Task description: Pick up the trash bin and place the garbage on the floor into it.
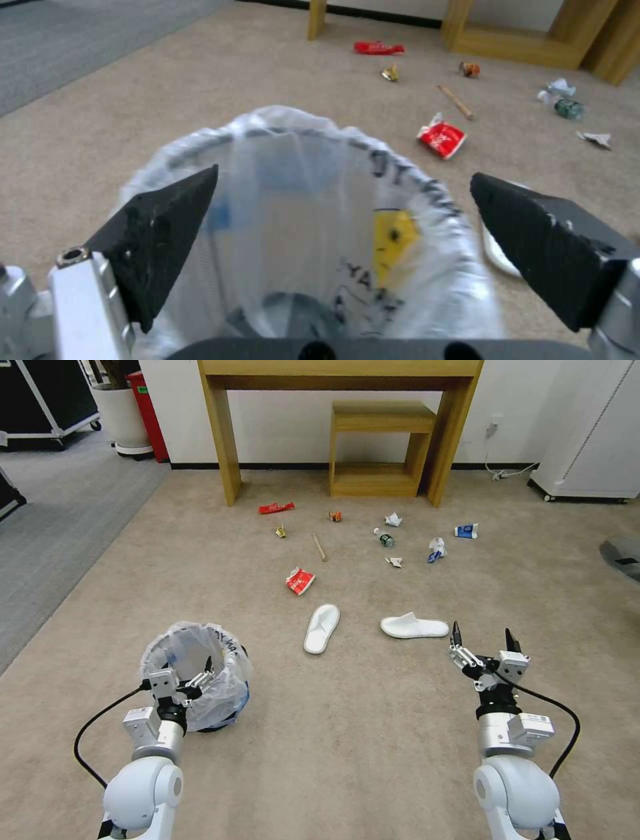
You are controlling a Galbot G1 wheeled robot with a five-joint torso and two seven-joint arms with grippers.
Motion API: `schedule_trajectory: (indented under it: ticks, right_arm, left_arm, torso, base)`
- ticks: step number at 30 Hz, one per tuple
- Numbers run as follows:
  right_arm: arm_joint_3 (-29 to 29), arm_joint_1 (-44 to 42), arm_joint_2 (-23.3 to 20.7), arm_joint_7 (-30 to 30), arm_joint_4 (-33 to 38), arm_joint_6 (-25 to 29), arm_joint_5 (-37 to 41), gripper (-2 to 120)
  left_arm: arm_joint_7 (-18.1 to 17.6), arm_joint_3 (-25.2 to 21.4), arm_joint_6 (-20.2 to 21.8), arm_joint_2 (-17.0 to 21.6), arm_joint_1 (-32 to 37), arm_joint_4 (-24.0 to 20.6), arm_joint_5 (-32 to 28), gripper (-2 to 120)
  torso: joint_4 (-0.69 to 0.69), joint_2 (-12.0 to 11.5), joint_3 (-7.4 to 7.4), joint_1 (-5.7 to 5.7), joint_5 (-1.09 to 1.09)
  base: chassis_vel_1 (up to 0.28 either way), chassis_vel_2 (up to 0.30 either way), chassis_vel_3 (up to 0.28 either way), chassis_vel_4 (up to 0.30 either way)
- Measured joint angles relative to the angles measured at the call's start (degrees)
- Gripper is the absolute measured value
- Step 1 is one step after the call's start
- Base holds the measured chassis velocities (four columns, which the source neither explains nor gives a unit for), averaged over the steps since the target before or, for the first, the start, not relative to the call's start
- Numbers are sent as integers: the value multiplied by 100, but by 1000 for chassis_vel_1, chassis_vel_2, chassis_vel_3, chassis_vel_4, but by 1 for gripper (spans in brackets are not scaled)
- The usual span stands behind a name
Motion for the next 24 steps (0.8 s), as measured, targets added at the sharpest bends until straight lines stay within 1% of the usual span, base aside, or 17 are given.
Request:
schedule_trajectory:
  ticks: [6,13,18,24]
  right_arm:
    - [2,0,0,-22,-2,18,-6,100]
    - [2,16,1,-44,-38,49,-14,100]
    - [-2,35,-2,-91,-84,129,1,100]
    - [-2,49,-1,-137,-107,179,2,100]
  left_arm:
    - [-6,-5,-25,-11,8,22,15,100]
    - [-11,-6,-29,-14,-5,42,19,100]
    - [-11,-12,-42,-22,-9,84,25,100]
    - [-12,-31,-45,-17,-24,114,23,100]
  torso:
    - [1,0,0,0,1]
    - [0,0,0,0,1]
    - [1,0,0,0,1]
    - [0,0,0,0,1]
  base:
    - [168,166,-153,-157]
    - [123,119,-118,-115]
    - [57,67,-83,-70]
    - [0,0,0,0]
